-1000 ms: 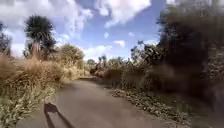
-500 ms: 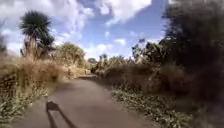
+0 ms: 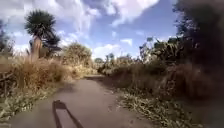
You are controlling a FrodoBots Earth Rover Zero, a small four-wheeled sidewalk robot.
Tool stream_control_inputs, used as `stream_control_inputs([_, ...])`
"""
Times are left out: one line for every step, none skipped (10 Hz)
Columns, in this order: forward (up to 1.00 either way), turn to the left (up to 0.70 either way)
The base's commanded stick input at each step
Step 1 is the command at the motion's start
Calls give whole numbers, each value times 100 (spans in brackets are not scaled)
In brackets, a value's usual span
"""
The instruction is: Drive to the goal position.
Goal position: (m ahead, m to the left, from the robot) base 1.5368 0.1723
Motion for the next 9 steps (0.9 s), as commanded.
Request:
stream_control_inputs([70, 35])
stream_control_inputs([70, 35])
stream_control_inputs([70, 35])
stream_control_inputs([70, 35])
stream_control_inputs([70, 35])
stream_control_inputs([70, 27])
stream_control_inputs([70, 16])
stream_control_inputs([70, 5])
stream_control_inputs([70, 0])
